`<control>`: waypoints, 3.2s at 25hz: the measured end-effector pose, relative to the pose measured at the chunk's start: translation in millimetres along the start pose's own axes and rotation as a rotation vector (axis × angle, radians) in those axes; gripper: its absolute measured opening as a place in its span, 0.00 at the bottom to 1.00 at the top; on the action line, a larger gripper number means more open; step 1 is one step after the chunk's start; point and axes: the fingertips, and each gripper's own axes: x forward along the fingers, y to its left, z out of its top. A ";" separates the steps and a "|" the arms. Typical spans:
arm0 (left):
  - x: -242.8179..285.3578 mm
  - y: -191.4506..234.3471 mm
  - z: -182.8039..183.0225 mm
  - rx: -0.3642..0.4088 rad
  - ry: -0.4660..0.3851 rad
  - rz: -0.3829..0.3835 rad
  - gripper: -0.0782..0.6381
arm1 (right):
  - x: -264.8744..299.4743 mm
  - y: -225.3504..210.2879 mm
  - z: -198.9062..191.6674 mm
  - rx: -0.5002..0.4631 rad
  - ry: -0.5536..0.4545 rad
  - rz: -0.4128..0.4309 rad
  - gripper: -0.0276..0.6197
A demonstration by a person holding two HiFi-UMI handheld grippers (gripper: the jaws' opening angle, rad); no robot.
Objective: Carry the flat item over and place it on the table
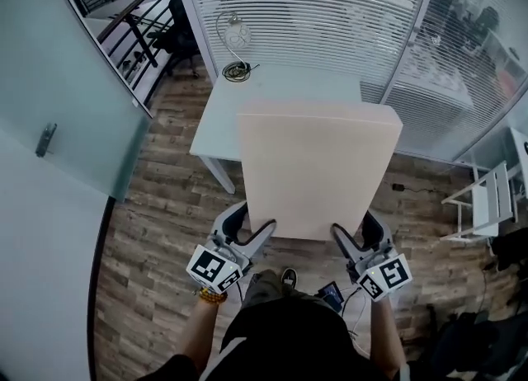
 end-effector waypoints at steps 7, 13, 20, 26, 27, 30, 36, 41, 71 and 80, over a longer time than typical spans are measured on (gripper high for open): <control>29.4 23.3 -3.6 0.003 0.034 0.029 0.49 | 26.6 -28.8 -9.3 0.064 -0.014 0.000 0.48; 71.2 48.4 -7.1 0.020 0.042 0.018 0.49 | 55.9 -67.1 -11.3 0.059 0.009 -0.006 0.48; 132.6 106.1 6.1 -0.011 0.010 0.002 0.49 | 118.1 -118.0 10.4 0.055 -0.005 -0.032 0.48; 192.4 145.3 13.1 -0.034 -0.039 -0.018 0.49 | 162.0 -167.7 29.9 0.019 0.018 -0.056 0.48; 199.1 153.3 13.8 -0.039 -0.046 -0.021 0.49 | 170.6 -173.0 31.6 0.017 0.021 -0.058 0.48; 215.4 174.5 13.1 -0.051 -0.065 -0.026 0.49 | 193.5 -185.7 34.8 -0.004 0.036 -0.068 0.48; 238.7 207.2 6.6 -0.081 -0.071 -0.041 0.49 | 226.4 -204.2 32.1 -0.001 0.059 -0.093 0.48; 246.7 227.7 0.4 -0.065 -0.062 -0.043 0.49 | 247.4 -210.9 24.5 0.002 0.064 -0.093 0.48; 267.2 264.0 -32.6 -0.080 0.005 0.028 0.50 | 290.4 -241.3 -19.5 0.104 0.088 -0.040 0.48; 275.4 273.8 -51.7 -0.104 0.029 0.045 0.50 | 300.9 -254.7 -37.1 0.127 0.110 -0.034 0.48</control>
